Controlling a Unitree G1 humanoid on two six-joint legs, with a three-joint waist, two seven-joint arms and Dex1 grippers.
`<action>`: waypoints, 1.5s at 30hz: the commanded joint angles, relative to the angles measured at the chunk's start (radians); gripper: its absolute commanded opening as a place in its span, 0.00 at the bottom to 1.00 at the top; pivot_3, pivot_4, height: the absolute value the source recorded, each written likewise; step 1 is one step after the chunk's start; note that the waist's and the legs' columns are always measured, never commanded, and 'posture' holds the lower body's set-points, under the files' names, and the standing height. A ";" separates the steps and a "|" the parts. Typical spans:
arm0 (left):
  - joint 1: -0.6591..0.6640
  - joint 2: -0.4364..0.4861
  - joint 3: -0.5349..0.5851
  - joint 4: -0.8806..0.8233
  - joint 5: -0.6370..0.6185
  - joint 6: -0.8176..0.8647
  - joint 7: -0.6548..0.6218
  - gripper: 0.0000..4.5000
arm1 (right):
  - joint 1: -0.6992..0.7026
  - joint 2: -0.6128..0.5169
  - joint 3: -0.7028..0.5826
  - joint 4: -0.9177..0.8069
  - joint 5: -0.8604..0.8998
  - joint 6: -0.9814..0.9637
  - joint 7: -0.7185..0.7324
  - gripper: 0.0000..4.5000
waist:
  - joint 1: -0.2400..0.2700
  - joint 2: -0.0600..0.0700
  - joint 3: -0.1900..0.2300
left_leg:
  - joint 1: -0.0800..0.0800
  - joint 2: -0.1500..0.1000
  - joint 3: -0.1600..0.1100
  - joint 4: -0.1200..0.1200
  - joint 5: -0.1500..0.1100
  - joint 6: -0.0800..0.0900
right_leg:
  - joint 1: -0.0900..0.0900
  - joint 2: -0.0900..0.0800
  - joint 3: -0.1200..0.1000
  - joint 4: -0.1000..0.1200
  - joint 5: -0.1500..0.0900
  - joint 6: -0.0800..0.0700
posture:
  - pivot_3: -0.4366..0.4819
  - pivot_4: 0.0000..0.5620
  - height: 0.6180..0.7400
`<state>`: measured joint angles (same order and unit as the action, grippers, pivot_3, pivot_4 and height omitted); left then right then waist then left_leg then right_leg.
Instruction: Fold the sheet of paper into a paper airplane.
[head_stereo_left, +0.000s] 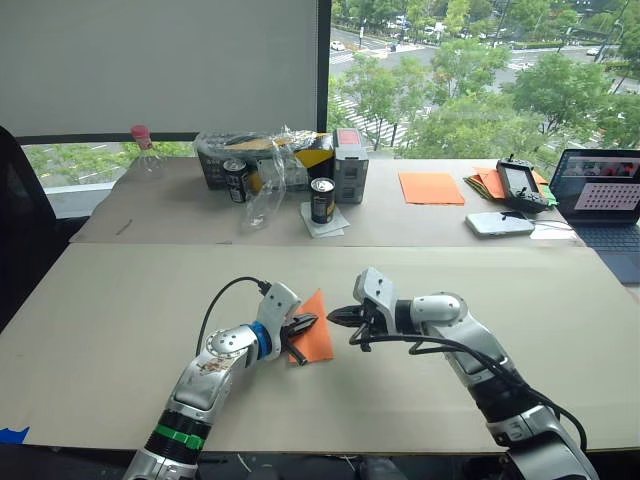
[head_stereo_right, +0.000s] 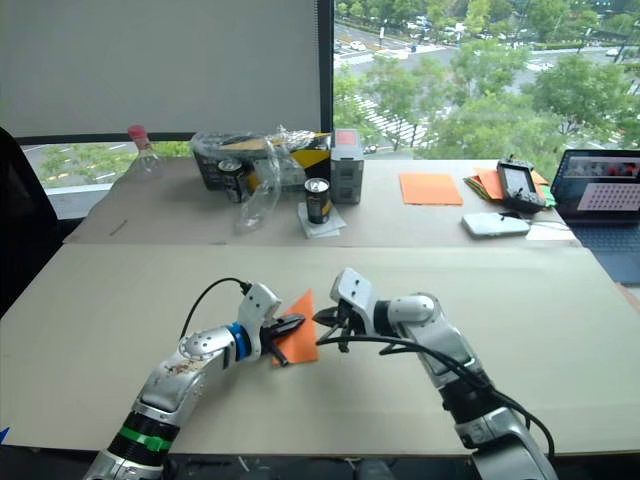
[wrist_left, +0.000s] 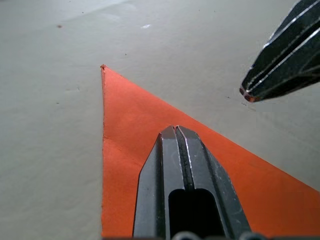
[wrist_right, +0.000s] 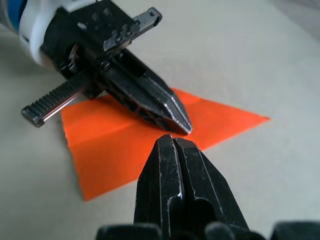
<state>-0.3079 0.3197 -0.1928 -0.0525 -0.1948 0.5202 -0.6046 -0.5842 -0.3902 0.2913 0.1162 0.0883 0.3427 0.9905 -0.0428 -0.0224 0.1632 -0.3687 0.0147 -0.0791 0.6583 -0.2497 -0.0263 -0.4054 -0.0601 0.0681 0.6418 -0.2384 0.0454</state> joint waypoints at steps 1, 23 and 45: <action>0.020 -0.001 -0.004 0.014 0.007 0.005 0.003 0.00 | -0.045 0.031 0.017 0.130 -0.024 -0.071 -0.006 0.00 | 0.000 0.000 0.000 | 0.000 0.000 0.000 0.000 0.000 0.000 | 0.000 0.000 0.000 0.000 0.000 0.000 | 0.48 0.27 0.92; 0.039 0.018 0.000 0.016 0.012 -0.011 -0.016 0.00 | 0.169 -0.084 0.115 -0.037 0.023 -0.039 0.256 0.00 | 0.000 0.000 0.000 | 0.001 0.000 0.000 0.000 0.000 0.000 | 0.002 0.000 0.000 0.000 0.000 0.001 | 0.48 0.27 0.92; -0.030 -0.051 0.229 0.035 -0.180 0.167 0.071 0.00 | -0.027 0.039 0.133 0.067 -0.034 -0.027 0.016 0.00 | -0.003 -0.001 0.001 | -0.001 0.000 0.000 0.000 0.000 0.000 | -0.002 0.000 -0.001 0.000 0.000 0.000 | 0.48 0.27 0.92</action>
<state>-0.3243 0.2593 0.0401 -0.0112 -0.3611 0.6807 -0.5245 -0.5924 -0.3587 0.4193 0.1754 0.0703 0.3542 1.0171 -0.0454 -0.0234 0.1640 -0.3700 0.0148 -0.0795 0.6583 -0.2500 -0.0258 -0.4070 -0.0602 0.0674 0.6417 -0.2385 0.0455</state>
